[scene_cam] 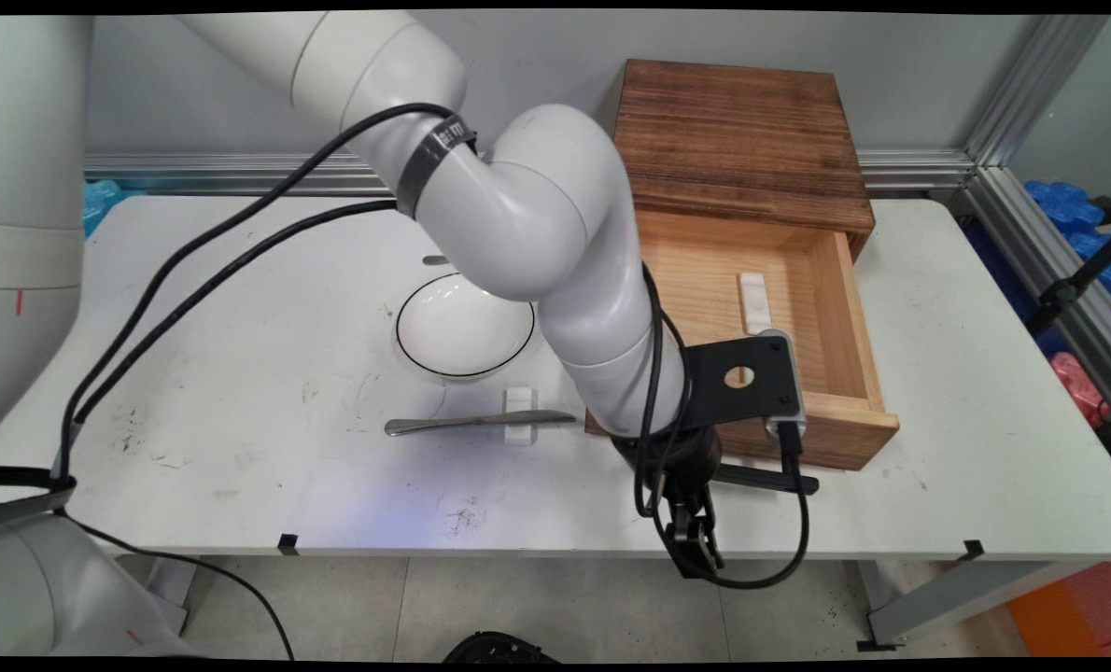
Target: Open the drawer
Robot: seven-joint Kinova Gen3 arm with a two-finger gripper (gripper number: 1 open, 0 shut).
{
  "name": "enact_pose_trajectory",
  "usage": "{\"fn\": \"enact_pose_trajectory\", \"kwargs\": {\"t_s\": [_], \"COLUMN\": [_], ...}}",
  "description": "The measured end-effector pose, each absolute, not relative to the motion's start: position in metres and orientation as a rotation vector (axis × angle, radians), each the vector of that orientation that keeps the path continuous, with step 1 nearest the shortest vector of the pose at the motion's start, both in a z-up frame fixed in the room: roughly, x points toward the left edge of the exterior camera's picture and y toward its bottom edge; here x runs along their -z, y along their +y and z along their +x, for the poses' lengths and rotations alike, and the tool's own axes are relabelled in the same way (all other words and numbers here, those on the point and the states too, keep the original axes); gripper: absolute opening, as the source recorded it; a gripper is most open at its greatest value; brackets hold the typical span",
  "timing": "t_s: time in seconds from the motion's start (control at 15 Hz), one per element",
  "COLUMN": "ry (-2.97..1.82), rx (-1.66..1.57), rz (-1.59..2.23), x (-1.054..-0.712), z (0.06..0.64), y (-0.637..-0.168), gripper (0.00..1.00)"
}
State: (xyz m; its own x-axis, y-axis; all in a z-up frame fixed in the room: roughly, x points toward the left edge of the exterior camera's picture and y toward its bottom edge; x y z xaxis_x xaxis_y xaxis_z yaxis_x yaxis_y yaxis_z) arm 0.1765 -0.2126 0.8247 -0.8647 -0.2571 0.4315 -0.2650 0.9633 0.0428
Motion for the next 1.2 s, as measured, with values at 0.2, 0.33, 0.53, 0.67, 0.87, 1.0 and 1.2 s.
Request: {"fn": "enact_pose_trajectory", "kwargs": {"t_s": [0.2, 0.33, 0.53, 0.67, 0.87, 1.0, 1.2], "ry": [-2.663, -2.662, -2.662, -2.663, -2.665, -2.666, -2.667], "rx": [-0.033, -0.039, -0.049, -0.055, -0.062, -0.066, -0.073], "rz": [0.371, 0.37, 0.369, 0.367, 0.366, 0.366, 0.365], "x": [-0.8265, -0.8272, -0.8272, -0.8268, -0.8257, -0.8247, -0.8229], "z": [0.1758, 0.1758, 0.1769, 0.1778, 0.1788, 0.1792, 0.1796], "y": [-0.2128, -0.2132, -0.2147, -0.2159, -0.2177, -0.2192, -0.2214], "gripper": [1.0, 1.0, 1.0, 1.0, 1.0, 1.0, 1.0]}}
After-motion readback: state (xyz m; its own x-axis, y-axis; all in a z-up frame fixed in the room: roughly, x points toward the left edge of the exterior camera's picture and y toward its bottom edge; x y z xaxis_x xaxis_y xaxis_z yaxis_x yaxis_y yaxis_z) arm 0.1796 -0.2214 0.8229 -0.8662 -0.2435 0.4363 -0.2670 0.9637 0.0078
